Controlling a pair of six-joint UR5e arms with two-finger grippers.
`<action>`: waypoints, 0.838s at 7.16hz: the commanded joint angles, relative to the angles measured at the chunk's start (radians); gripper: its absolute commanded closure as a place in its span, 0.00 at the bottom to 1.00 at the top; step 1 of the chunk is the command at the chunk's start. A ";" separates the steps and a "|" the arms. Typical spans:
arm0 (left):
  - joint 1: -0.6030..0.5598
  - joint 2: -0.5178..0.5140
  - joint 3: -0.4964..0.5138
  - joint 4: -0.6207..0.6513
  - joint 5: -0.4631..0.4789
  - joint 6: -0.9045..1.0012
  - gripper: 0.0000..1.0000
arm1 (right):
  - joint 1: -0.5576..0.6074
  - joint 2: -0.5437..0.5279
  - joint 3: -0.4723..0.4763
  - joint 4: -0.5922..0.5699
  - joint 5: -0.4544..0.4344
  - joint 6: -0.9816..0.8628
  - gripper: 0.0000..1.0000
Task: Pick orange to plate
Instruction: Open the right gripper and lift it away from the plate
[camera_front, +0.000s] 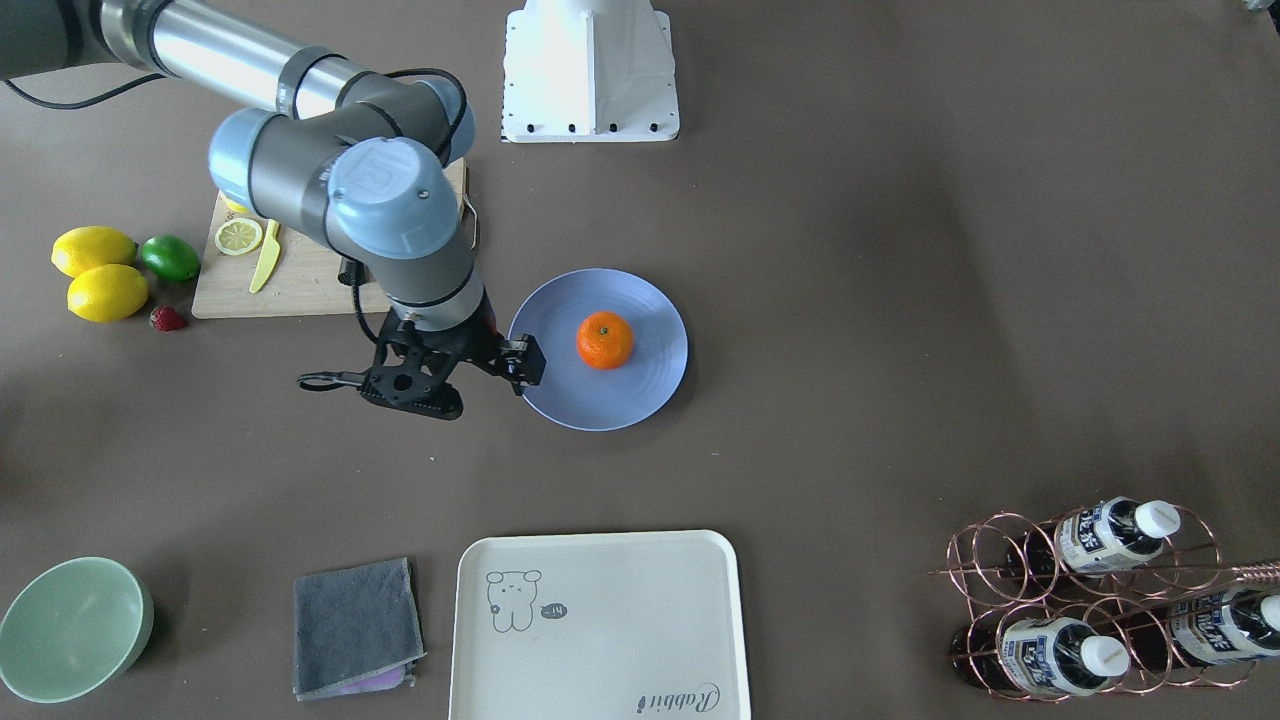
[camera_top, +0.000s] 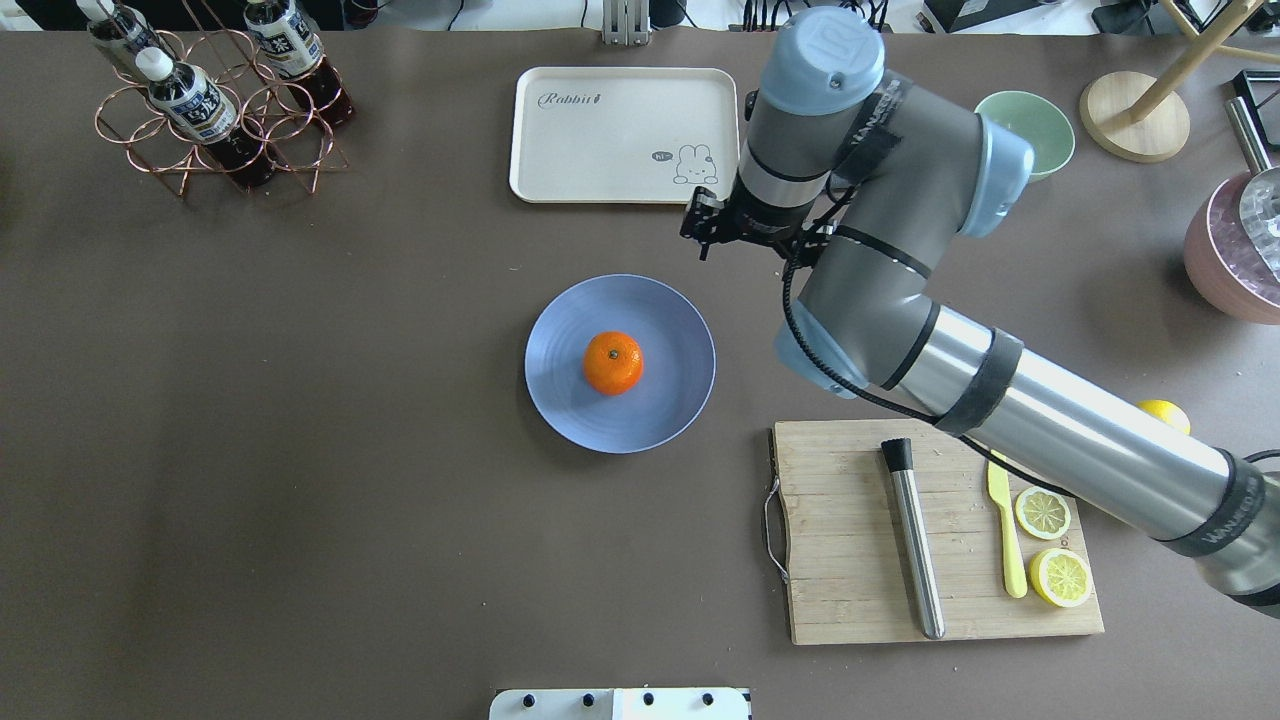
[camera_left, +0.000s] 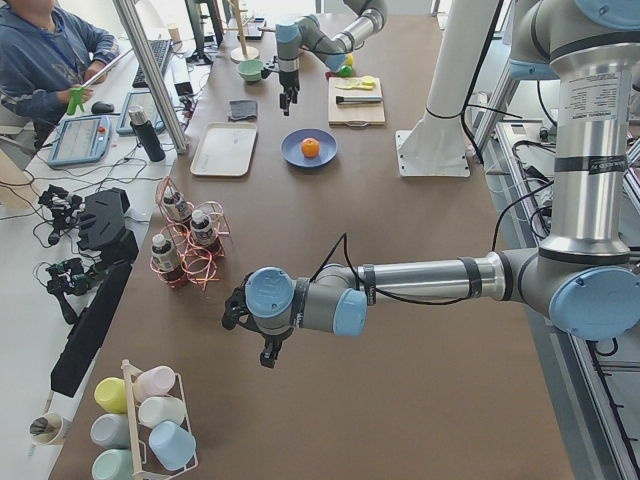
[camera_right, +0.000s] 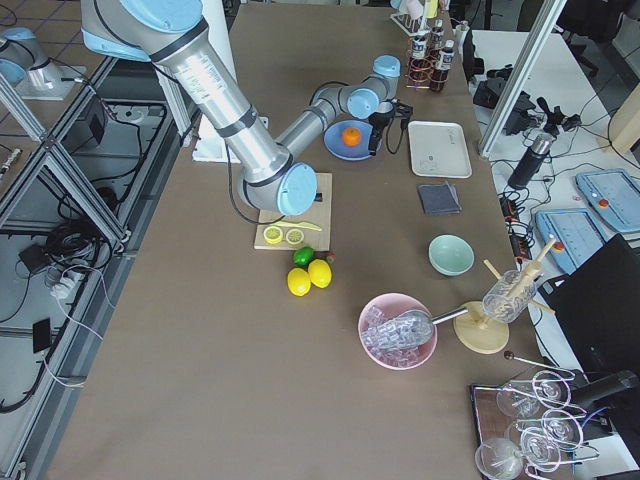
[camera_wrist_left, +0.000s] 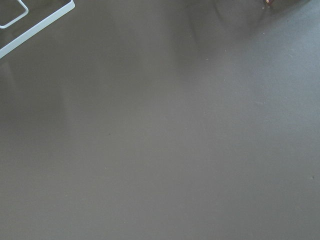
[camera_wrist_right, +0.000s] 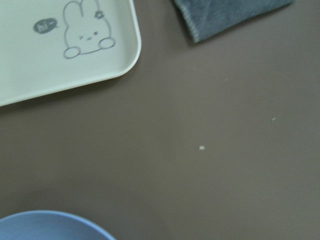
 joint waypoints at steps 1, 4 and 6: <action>0.010 -0.003 0.000 0.077 0.003 0.001 0.02 | 0.196 -0.143 0.068 -0.090 0.091 -0.364 0.00; 0.012 -0.035 -0.095 0.339 0.079 0.001 0.02 | 0.382 -0.354 0.164 -0.150 0.125 -0.759 0.00; 0.001 -0.034 -0.161 0.416 0.133 0.093 0.02 | 0.511 -0.512 0.166 -0.147 0.131 -1.064 0.00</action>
